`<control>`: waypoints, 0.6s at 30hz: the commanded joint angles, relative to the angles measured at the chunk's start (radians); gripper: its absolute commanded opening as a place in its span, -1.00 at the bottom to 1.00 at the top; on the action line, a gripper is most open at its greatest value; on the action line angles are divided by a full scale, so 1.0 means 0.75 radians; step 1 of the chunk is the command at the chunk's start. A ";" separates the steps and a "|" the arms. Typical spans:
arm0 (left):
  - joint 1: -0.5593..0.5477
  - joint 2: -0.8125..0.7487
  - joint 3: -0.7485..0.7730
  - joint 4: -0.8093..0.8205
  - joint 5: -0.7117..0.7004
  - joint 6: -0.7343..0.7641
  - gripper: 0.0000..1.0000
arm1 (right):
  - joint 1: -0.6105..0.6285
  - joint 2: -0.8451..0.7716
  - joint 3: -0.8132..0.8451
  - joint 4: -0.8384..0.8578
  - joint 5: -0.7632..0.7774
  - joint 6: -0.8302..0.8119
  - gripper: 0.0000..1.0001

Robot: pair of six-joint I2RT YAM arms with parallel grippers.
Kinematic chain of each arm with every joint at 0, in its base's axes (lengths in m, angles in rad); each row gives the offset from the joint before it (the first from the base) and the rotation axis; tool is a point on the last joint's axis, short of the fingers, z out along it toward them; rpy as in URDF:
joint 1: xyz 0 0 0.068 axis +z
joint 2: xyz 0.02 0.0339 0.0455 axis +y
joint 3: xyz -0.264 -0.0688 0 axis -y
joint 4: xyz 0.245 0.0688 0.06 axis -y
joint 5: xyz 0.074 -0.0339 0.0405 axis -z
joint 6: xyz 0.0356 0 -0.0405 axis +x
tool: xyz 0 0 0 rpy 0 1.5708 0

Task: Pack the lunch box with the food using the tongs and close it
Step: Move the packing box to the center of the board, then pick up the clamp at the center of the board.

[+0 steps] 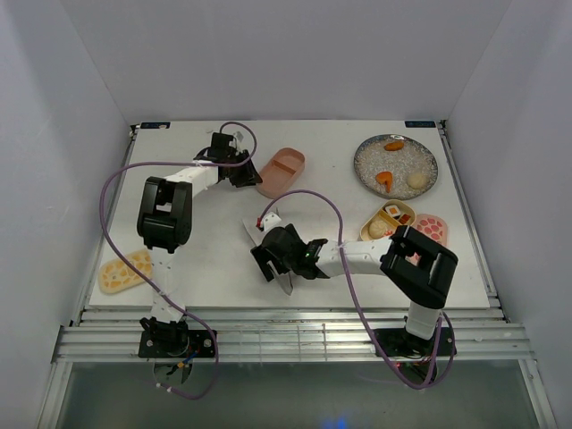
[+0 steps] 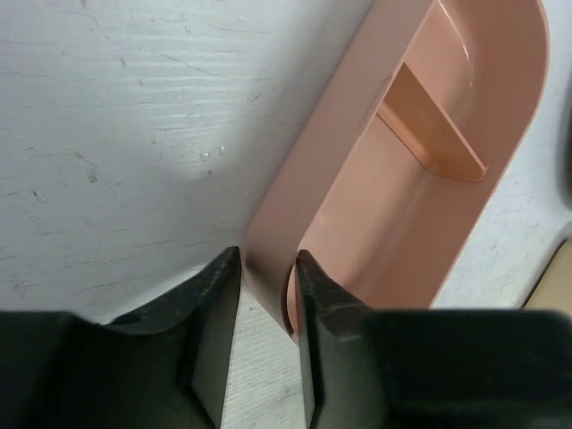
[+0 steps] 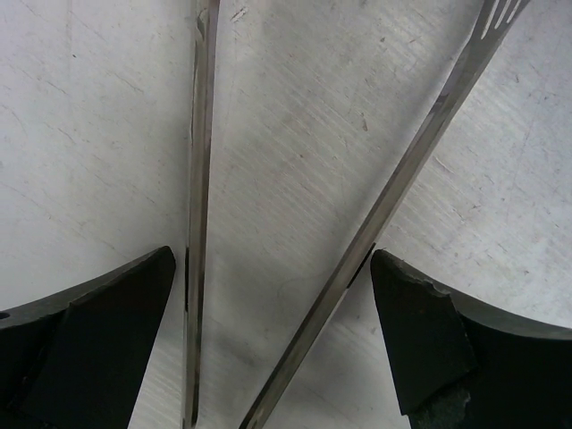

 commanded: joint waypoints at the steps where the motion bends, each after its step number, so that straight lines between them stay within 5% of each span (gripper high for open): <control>1: 0.008 -0.092 -0.025 0.000 -0.001 -0.002 -0.15 | 0.006 0.024 0.016 0.072 0.000 0.028 0.91; 9: 0.008 -0.131 -0.053 -0.032 -0.046 -0.029 0.41 | 0.014 0.065 0.016 0.062 0.073 0.063 0.77; 11: 0.008 -0.178 -0.037 -0.100 -0.118 -0.049 0.93 | 0.016 0.065 0.012 0.062 0.092 0.081 0.69; 18: 0.073 -0.419 0.029 -0.337 -0.429 -0.123 0.96 | 0.012 -0.051 -0.012 -0.056 0.155 0.079 0.24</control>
